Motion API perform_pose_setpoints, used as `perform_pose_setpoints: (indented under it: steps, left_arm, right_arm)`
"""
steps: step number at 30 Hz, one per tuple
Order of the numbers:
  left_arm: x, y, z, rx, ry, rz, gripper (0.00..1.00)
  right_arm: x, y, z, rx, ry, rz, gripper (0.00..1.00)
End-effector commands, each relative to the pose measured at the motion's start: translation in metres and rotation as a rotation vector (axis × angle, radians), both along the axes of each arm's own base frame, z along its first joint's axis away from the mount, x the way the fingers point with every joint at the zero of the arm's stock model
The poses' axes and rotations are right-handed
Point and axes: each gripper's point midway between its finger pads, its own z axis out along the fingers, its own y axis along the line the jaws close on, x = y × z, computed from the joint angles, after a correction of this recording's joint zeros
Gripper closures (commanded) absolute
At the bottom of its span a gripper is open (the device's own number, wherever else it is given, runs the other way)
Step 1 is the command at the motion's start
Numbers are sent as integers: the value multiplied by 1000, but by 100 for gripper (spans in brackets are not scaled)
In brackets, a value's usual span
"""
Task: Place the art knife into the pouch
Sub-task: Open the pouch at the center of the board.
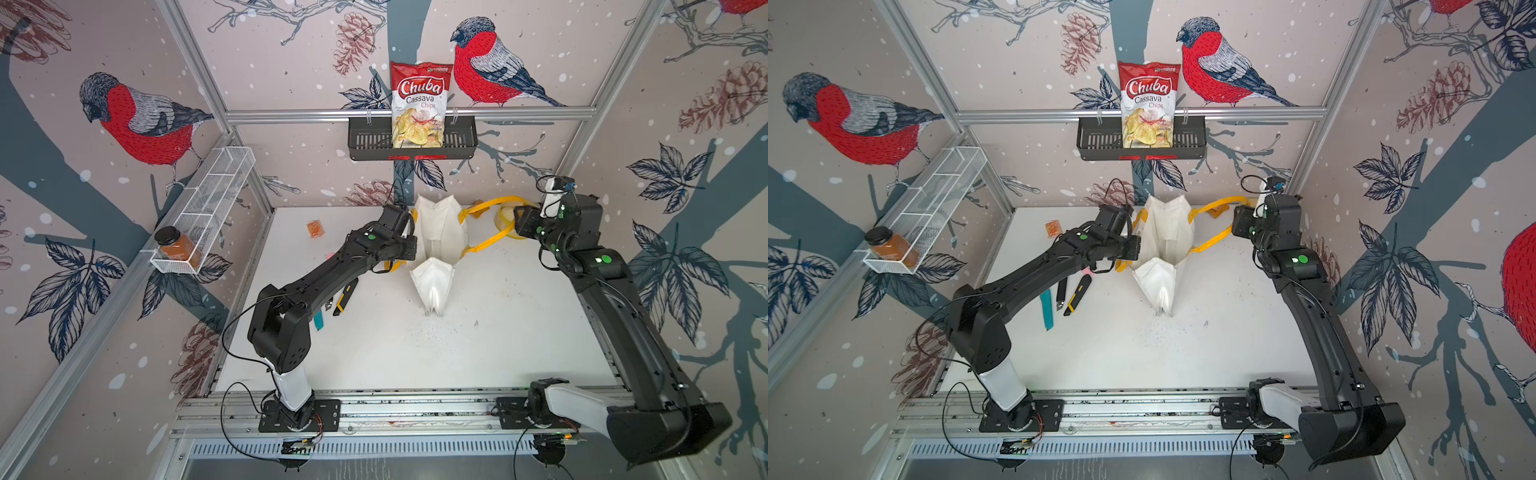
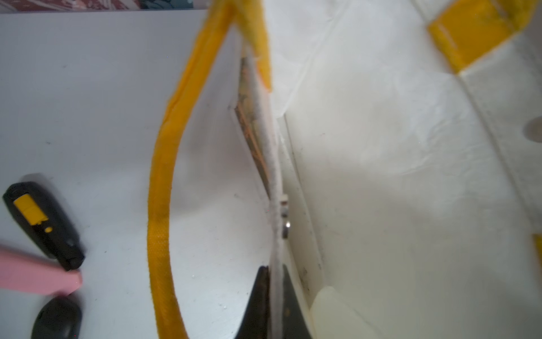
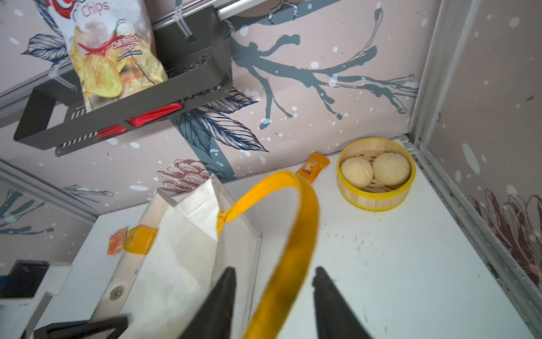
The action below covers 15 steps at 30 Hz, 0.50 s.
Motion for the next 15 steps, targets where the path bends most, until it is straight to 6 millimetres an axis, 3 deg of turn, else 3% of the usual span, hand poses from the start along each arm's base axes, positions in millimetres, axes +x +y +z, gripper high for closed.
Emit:
perform_pose_setpoints:
  steps: [1,3,7,9,15]
  left_arm:
    - [-8,-23,-7,38,13,-62,100]
    - [-7,-32,-13,42,24,-75,100]
    - [-6,-37,-15,27,18,-72,100]
    - [-5,-36,-8,16,2,-65,100]
    - [-4,-37,7,-1,-26,-65,100]
  right_arm:
    - [-6,11,17,-59,-37,9,31]
    - [-13,23,30,-75,-59,32,23]
    - [-17,52,50,-35,-95,162,21]
    - [-11,70,44,-13,-67,236,21]
    - [26,112,0,32,38,362,23]
